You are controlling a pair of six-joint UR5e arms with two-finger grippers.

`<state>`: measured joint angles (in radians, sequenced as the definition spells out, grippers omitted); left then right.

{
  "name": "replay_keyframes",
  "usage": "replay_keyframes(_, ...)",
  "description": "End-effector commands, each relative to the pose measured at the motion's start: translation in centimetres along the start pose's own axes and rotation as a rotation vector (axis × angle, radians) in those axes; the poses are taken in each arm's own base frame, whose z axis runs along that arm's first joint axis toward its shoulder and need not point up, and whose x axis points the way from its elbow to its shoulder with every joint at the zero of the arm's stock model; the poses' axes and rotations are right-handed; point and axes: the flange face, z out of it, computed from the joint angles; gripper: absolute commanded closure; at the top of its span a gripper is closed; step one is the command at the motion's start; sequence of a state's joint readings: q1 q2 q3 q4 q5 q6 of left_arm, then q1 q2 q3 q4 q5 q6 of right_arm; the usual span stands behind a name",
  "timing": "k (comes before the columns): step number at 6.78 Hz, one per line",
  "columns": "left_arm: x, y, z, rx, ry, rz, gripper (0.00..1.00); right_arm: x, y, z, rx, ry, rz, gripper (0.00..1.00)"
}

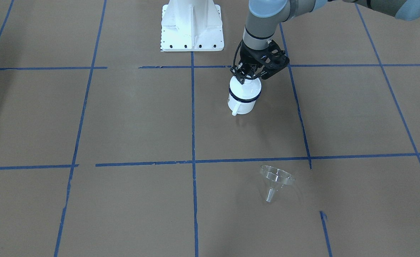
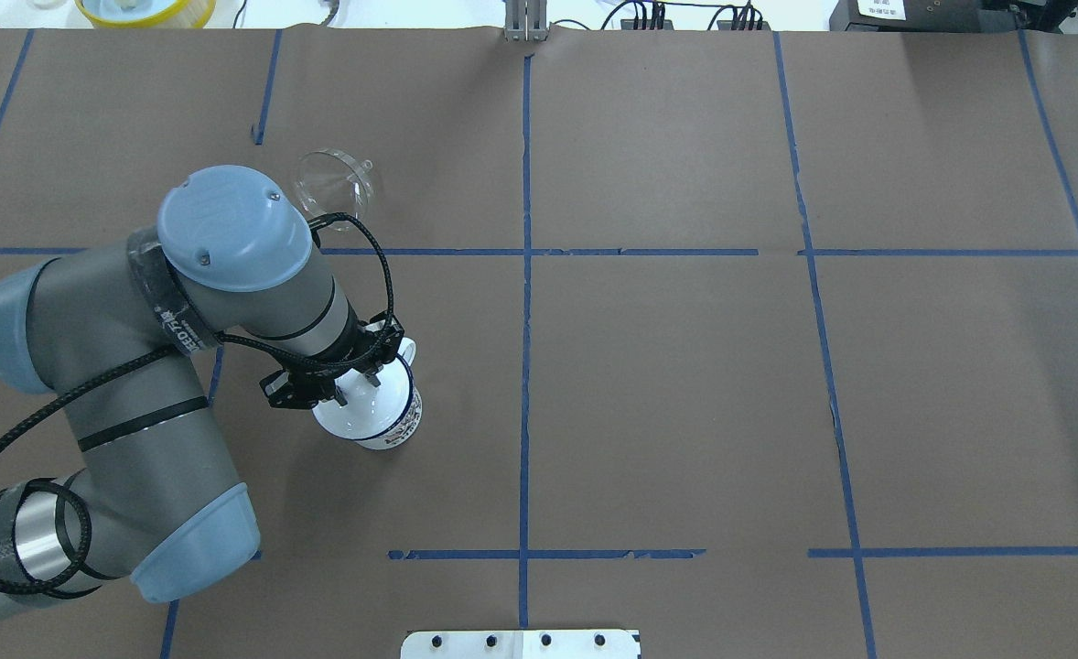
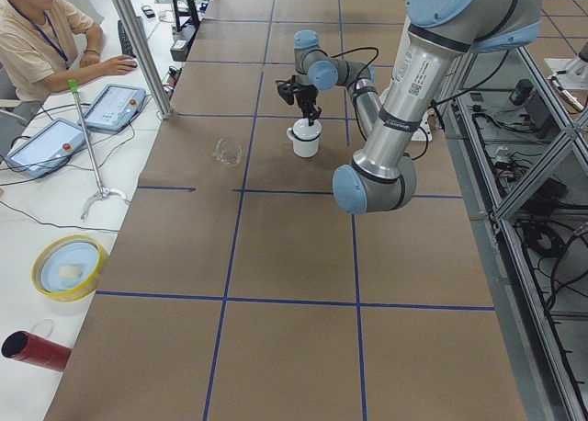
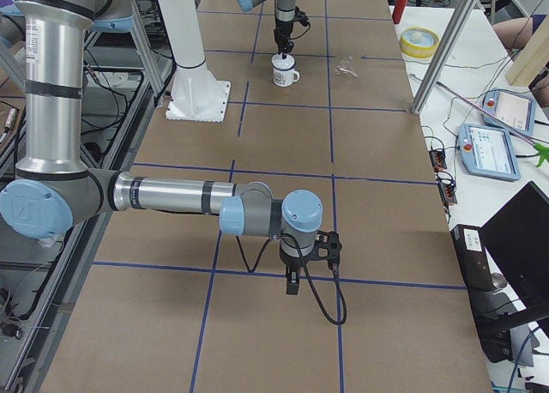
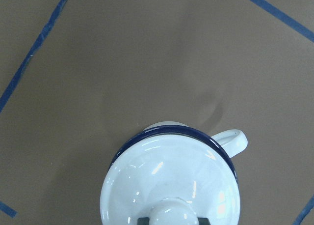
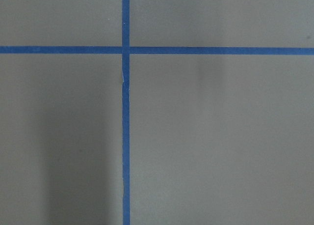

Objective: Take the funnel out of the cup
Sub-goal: 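Lower the lid onto the mug rim with the left gripper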

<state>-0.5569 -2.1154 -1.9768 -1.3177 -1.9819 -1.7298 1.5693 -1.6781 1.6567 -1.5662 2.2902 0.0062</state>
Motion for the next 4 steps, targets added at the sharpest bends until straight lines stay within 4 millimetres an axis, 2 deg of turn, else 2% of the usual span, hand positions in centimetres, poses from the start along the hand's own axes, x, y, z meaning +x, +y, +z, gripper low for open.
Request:
replay_keyframes(1, -0.1, -0.1, 0.2, 0.001, -0.004, 0.007, 0.0, 0.0, 0.0, 0.0, 0.0, 0.0, 0.0, 0.0)
replay_keyframes(3, -0.3, 0.1, -0.9, 0.0, 0.017, 0.017, 0.0, 0.0, 0.0, 0.0, 0.0, 0.0, 0.0, 0.0)
replay_keyframes(4, -0.4, -0.2, -0.7, 0.002, 0.011, 0.028, 0.0, 0.0, 0.0, 0.0, 0.0, 0.0, 0.0, 0.0)
